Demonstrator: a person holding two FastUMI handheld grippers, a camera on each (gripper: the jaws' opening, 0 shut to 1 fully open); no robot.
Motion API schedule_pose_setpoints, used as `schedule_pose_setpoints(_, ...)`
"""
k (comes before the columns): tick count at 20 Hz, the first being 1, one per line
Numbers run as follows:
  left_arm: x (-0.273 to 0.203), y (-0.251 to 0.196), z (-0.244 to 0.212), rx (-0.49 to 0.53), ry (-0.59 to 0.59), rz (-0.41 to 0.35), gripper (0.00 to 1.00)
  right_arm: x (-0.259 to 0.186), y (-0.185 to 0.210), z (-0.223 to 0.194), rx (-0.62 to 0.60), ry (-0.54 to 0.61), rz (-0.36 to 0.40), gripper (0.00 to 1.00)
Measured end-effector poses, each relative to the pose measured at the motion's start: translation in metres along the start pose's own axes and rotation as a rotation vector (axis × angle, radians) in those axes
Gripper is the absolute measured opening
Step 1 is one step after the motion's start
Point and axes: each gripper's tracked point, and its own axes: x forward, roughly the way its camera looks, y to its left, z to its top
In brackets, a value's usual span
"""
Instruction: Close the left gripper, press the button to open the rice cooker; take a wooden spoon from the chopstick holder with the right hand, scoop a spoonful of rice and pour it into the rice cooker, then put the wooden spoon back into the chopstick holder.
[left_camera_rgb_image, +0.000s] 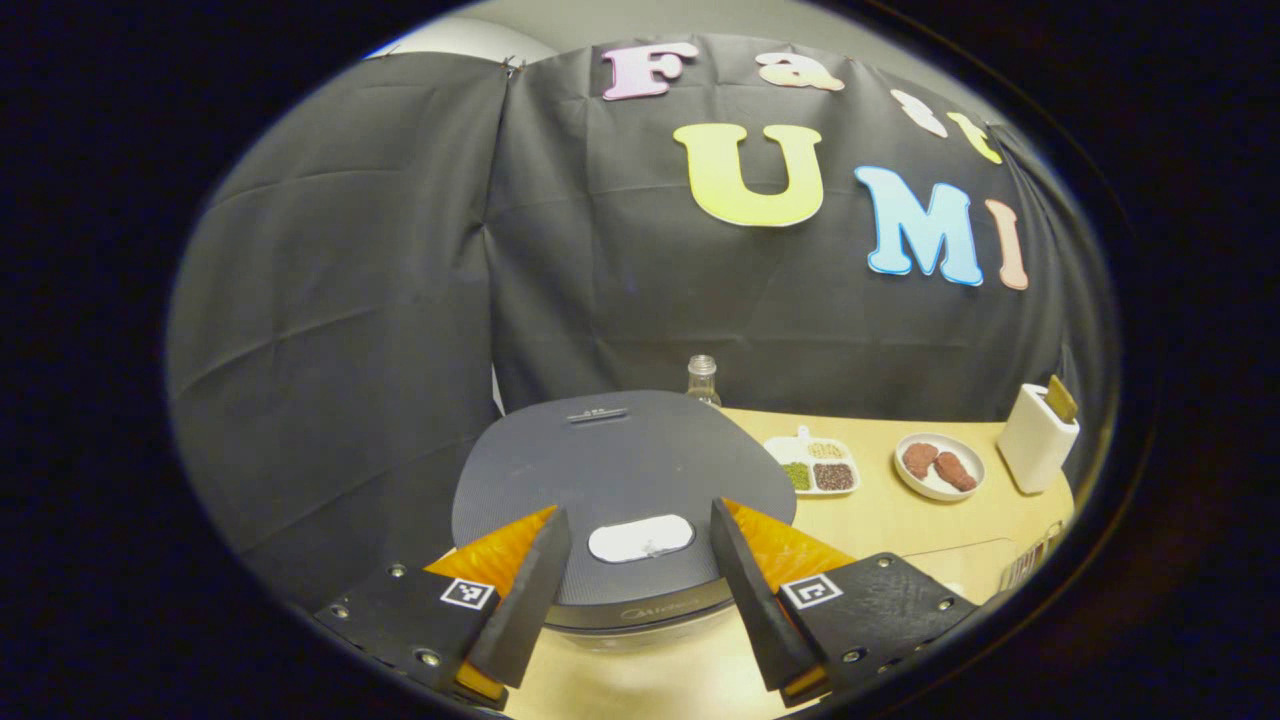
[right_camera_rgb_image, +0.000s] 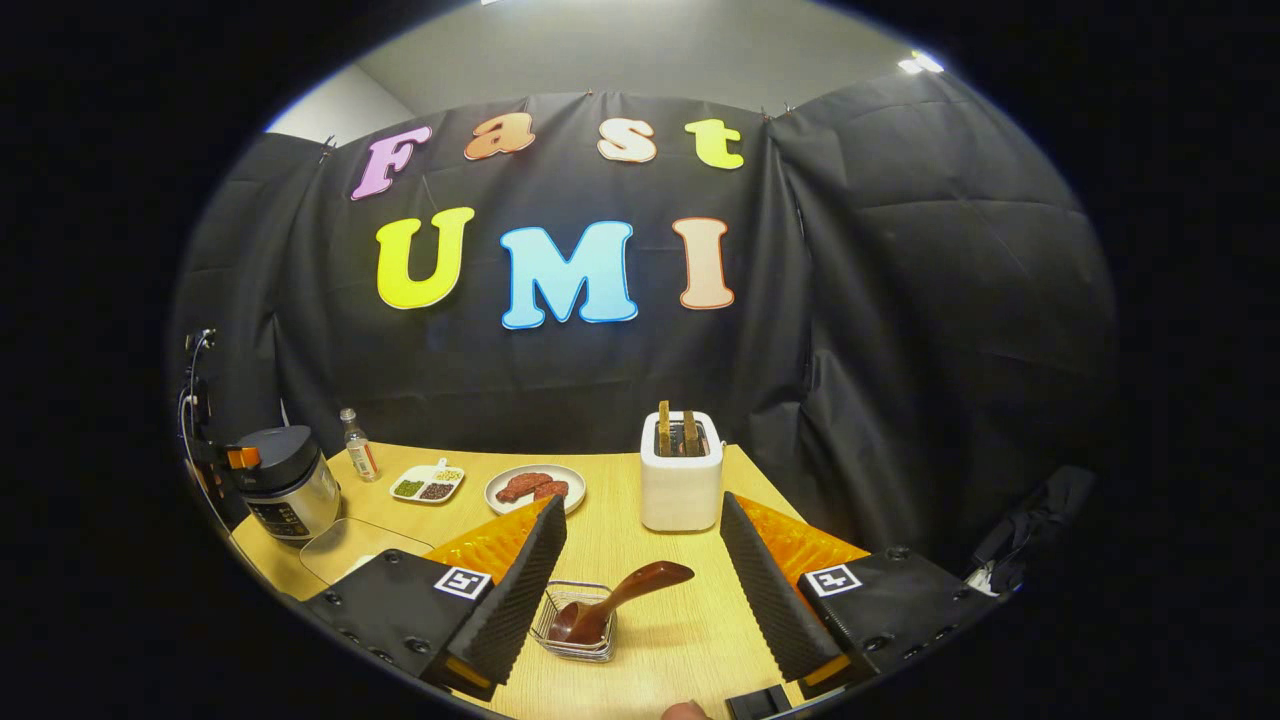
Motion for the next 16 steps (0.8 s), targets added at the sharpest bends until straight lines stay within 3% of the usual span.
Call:
schedule_pose_setpoints(10, -0.005, -0.002, -0.018, -0.005, -0.076, 0.021, 0.92, 0.003, 0.002, -0.010, -0.006, 0.027, 0.011, 0.98)
schedule_pose_setpoints(16, -0.027, -0.010, 0.005, 0.031, -0.160, 0.028, 0.89, 0.002, 0.007, 0.004, -0.022, -0.012, 0.064, 0.98)
